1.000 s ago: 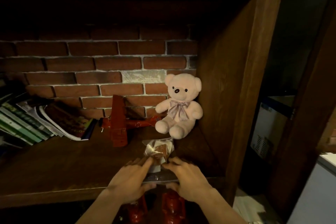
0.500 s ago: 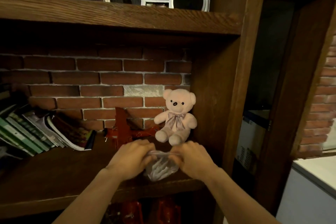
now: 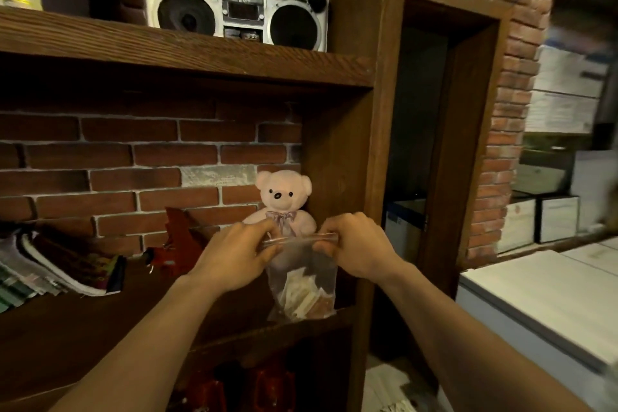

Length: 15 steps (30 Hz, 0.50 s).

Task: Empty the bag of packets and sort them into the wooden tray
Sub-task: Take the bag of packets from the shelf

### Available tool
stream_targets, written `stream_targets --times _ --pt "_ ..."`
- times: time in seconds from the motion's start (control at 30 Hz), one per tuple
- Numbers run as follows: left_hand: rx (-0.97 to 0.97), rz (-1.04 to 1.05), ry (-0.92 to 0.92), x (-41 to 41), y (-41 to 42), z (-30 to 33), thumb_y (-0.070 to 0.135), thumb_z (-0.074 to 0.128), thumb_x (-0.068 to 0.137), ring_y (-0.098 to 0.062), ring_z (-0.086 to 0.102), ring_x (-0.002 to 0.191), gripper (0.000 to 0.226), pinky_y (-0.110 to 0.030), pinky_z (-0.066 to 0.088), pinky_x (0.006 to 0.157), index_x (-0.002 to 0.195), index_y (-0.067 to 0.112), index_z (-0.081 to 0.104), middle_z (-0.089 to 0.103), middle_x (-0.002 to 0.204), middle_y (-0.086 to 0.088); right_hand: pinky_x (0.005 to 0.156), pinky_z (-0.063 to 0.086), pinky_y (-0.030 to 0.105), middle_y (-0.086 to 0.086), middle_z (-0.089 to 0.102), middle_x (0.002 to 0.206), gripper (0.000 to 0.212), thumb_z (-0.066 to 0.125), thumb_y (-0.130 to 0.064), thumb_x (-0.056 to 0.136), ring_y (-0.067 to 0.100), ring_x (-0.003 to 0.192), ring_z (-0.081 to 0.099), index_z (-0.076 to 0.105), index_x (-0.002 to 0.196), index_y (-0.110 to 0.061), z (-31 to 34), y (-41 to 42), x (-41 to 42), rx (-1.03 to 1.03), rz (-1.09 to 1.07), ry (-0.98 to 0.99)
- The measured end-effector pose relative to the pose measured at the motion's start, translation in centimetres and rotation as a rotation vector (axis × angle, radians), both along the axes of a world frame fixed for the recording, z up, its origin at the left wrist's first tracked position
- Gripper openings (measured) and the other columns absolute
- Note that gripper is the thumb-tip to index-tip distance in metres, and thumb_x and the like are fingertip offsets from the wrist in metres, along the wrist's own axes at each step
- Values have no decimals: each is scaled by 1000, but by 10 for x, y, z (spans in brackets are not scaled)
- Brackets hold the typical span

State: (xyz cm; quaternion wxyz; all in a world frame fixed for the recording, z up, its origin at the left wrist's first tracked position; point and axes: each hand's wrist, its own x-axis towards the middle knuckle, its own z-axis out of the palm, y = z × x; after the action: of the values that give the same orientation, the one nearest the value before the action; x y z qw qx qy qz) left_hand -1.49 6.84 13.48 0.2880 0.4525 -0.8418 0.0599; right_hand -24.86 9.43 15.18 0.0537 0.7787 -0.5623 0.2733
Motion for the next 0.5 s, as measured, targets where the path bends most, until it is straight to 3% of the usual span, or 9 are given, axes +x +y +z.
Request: stream_targets --times 0.23,0.33,0.5 --pt "-53 -74 5 -35 13 12 41 60 90 -5 57 77 4 -29 43 62 87 39 60 62 80 16 71 60 44 -10 70 75 12 71 -40 88 12 72 67 68 81 -32 3 28 -37 31 -68 -65" --pt "-41 -103 -15 -59 21 17 42 62 90 -1 60 78 5 -29 49 66 88 38 64 65 82 19 69 59 40 -10 69 75 15 71 -39 89 10 73 66 64 76 -36 2 46 -58 46 -104 -69" --pt "-27 -184 -33 -120 45 19 39 62 91 -1 58 80 4 -30 51 68 88 39 64 61 83 20 57 46 28 -13 66 70 14 72 -40 89 7 69 62 66 77 -35 -7 86 -114 49 -186 -94"
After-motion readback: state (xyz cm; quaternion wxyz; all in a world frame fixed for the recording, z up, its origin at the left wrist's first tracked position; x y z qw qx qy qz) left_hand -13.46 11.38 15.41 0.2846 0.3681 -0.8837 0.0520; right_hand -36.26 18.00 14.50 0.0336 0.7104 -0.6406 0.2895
